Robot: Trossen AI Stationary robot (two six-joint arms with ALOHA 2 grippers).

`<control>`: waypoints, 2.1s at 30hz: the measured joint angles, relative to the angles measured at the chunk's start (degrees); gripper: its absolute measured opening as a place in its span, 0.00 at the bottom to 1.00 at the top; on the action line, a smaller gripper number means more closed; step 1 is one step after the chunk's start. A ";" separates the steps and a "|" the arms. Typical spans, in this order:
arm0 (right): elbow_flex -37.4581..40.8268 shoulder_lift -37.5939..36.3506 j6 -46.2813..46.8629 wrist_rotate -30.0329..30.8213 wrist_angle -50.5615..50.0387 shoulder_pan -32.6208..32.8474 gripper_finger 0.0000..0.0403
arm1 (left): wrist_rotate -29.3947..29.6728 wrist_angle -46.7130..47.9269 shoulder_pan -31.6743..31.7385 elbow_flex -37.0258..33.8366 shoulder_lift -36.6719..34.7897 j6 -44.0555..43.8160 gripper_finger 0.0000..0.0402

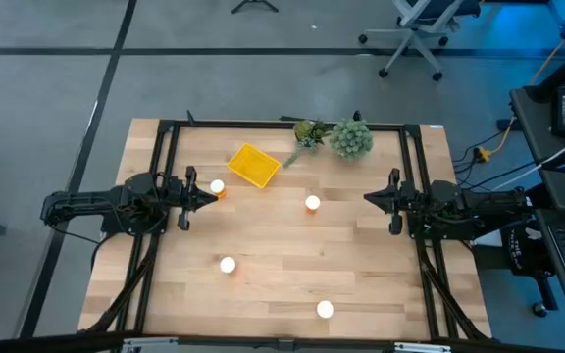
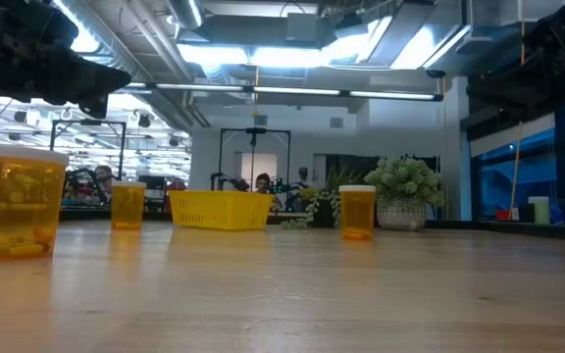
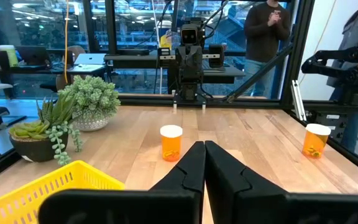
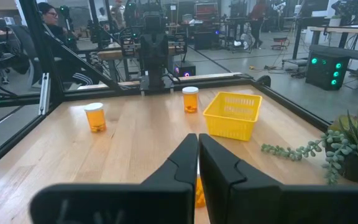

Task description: Pick and place pill bottles into a basket

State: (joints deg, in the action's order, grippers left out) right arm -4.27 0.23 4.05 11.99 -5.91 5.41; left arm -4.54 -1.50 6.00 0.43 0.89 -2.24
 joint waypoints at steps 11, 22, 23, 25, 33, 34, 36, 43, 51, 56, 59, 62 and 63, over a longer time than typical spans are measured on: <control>0.00 0.00 0.00 0.00 0.00 0.01 0.05 | -0.02 0.02 0.00 -0.01 0.00 0.00 0.01; 0.00 0.01 -0.01 0.00 -0.02 0.02 0.05 | 0.00 0.01 -0.01 0.00 0.02 0.00 0.01; 0.00 0.00 0.00 0.00 0.00 0.00 0.05 | -0.02 0.01 -0.01 -0.01 0.00 0.00 0.01; 0.00 0.00 -0.01 0.00 0.00 0.01 0.05 | 0.01 0.02 -0.01 -0.01 0.02 0.00 0.01; 0.00 0.00 0.00 0.00 0.00 0.02 0.05 | 0.01 0.02 0.00 0.01 0.02 0.00 0.02; 0.00 0.00 -0.01 0.00 0.01 0.00 0.05 | 0.01 0.00 0.00 0.01 0.00 0.00 0.01; 0.00 0.00 -0.02 0.00 0.02 0.00 0.05 | -0.02 0.00 -0.01 0.00 0.02 0.00 0.01; 0.00 0.01 -0.02 0.02 0.07 0.01 0.05 | -0.01 0.00 0.00 0.01 0.02 0.00 0.02; 0.00 0.02 0.24 0.02 0.07 0.00 0.05 | 2.55 0.19 -0.02 0.00 0.01 0.00 0.02; 0.00 0.02 0.01 0.04 0.07 0.01 0.05 | 9.50 0.28 0.02 0.00 0.04 0.04 0.01; 0.00 0.01 0.00 0.04 0.07 0.01 0.05 | 11.07 -0.02 0.02 -0.01 0.02 0.04 0.02; 0.00 0.01 0.00 0.04 0.07 0.01 0.05 | 11.14 -0.02 0.02 -0.01 0.02 0.04 0.02; 0.00 0.01 0.00 0.04 0.07 0.00 0.05 | 11.09 -0.02 0.02 -0.01 0.02 0.04 0.02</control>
State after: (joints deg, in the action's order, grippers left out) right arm -4.27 0.24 4.05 12.03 -5.85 5.41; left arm 6.55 -1.52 6.02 0.43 0.91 -2.20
